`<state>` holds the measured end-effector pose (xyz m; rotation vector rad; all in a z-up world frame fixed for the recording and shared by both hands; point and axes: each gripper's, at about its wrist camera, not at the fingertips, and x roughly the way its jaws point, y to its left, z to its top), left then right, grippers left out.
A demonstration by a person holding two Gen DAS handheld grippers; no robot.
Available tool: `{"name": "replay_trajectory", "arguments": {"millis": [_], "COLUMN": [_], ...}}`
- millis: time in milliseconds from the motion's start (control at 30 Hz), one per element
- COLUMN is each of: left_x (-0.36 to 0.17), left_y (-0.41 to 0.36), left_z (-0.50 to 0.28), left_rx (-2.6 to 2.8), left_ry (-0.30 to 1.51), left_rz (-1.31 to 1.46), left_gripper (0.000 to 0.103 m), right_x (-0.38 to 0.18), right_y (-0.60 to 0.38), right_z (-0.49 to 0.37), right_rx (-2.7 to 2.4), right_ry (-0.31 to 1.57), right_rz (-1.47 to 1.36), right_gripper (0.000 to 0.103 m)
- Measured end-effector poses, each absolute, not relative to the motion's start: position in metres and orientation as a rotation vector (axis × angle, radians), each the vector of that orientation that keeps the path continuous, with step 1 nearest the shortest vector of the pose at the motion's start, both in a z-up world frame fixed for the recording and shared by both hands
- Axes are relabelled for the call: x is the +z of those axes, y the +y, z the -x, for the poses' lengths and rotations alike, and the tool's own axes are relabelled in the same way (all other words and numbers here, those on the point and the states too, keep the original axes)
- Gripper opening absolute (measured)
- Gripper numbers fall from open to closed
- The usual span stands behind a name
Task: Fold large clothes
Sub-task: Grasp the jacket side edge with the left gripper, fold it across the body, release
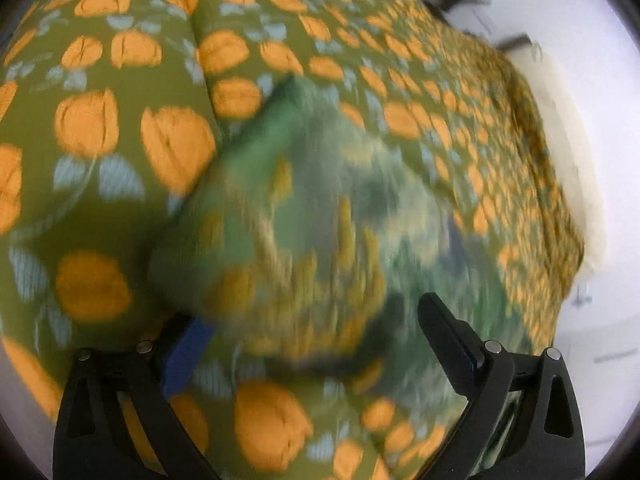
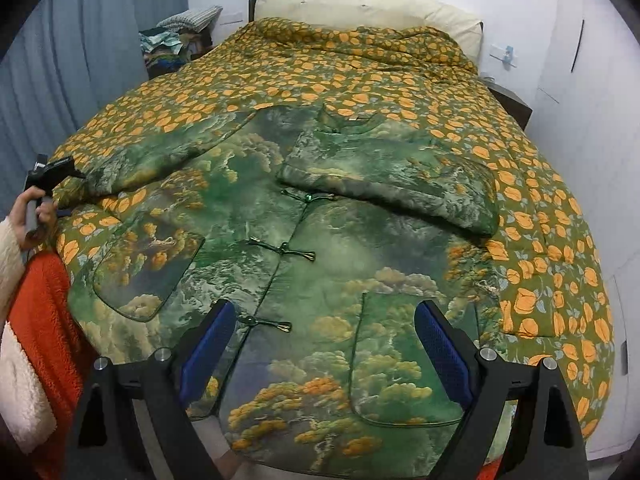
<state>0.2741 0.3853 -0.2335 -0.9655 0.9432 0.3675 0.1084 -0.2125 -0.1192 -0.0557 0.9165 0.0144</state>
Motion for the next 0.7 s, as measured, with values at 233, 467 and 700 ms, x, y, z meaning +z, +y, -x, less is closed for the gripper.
{"name": "replay_trajectory", "arguments": {"millis": [233,467,700], "left_x": [-0.220,-0.087,0.061], "left_y": [0.392,0.315,0.100], "left_z": [-0.292,-0.313,-0.334], "left_rx": [0.396,0.310,-0.026], "left_ry": [0.890,0.740,0.474], "left_rz": [0.890,0.401,-0.080], "left_gripper": [0.018,0.012,0.012], "right_x": [-0.121,-0.130,-0.137], "right_y": [-0.203,-0.219,-0.263], "right_z": [-0.111,-0.113,-0.113], "right_rx": [0.036,0.029,-0.043], "right_ry": [0.923,0.908,0.874], "right_rz": [0.067,0.009,-0.109], "right_gripper": [0.090,0.090,0.090]}}
